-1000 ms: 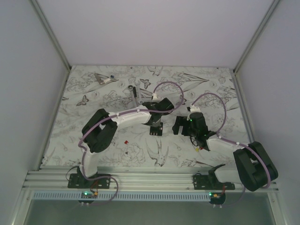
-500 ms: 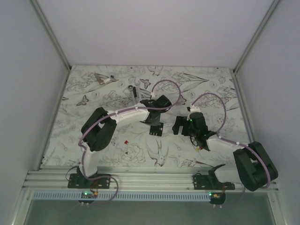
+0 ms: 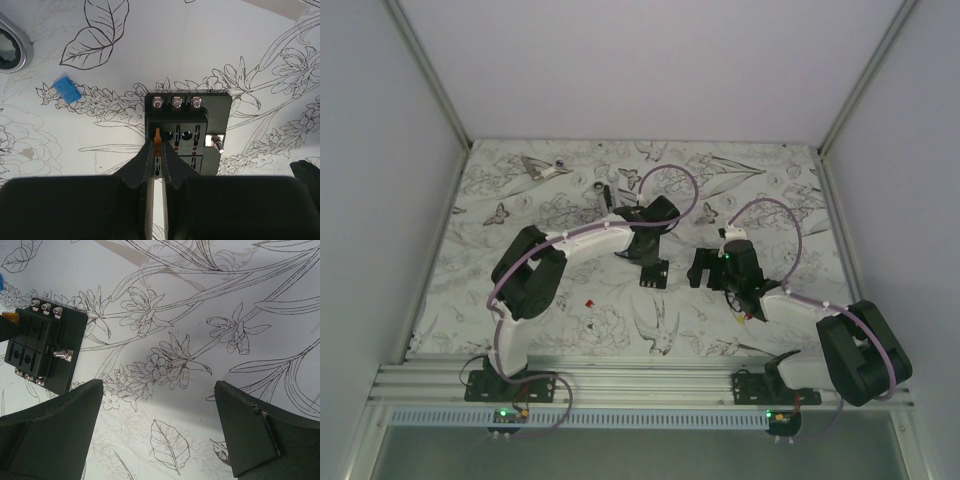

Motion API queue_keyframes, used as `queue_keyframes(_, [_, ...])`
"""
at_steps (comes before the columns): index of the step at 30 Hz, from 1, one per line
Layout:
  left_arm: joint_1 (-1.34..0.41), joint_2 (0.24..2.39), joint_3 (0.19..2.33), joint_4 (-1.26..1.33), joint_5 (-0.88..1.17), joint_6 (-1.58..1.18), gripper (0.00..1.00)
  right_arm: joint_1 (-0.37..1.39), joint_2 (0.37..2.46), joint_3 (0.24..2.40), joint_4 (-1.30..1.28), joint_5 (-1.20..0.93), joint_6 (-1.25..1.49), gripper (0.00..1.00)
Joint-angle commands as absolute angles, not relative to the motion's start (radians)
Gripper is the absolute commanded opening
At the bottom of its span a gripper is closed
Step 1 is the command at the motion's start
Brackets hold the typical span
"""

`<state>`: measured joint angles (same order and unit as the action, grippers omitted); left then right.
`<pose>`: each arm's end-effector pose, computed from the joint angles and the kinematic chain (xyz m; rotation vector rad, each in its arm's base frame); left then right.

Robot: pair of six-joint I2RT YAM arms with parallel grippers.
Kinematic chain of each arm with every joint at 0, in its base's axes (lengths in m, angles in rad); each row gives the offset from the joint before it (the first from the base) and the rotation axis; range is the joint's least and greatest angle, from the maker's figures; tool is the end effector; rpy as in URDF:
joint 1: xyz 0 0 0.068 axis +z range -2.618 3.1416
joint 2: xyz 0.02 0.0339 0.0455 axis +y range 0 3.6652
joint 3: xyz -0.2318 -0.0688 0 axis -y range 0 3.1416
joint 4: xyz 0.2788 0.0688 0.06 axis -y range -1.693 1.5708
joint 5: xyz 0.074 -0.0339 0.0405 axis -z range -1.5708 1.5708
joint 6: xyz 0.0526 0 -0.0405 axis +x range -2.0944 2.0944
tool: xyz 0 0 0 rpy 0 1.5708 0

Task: Snap on the fuse box
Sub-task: Install the fuse at the fuse box base.

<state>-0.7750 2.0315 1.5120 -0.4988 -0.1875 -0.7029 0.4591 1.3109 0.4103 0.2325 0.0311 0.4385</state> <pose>0.3361 -0.3154 0.1278 0.0244 2.5935 -0.3149 0.2517 0.1226 0.0779 -0.0063 2.2773 0.4470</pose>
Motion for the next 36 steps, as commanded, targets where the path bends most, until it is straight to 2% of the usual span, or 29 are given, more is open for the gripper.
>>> queue_keyframes(1, [-0.769,2.077,1.474,-0.583,-0.202,-0.693,0.12,0.452,1.313,0.430,0.265,0.026,0.451,1.00])
queue_keyframes(4, [-0.775,2.034,1.485,-0.584,-0.222,-0.680,0.22,0.451,1.313,0.428,0.268,0.025,0.450,1.00])
queue_keyframes(9, [-0.776,1.995,1.507,-0.583,-0.256,-0.671,0.29,0.451,1.311,0.428,0.267,0.025,0.450,1.00])
queue_keyframes(24, [-0.787,2.003,1.579,-0.580,-0.223,-0.654,0.33,0.451,1.314,0.428,0.267,0.025,0.450,1.00])
queue_keyframes(28, [-0.784,2.006,1.575,-0.581,-0.246,-0.659,0.31,0.451,1.315,0.428,0.267,0.025,0.450,1.00])
queue_keyframes(36, [-0.769,2.034,1.578,-0.582,-0.241,-0.671,0.14,0.451,1.314,0.428,0.266,0.025,0.450,1.00])
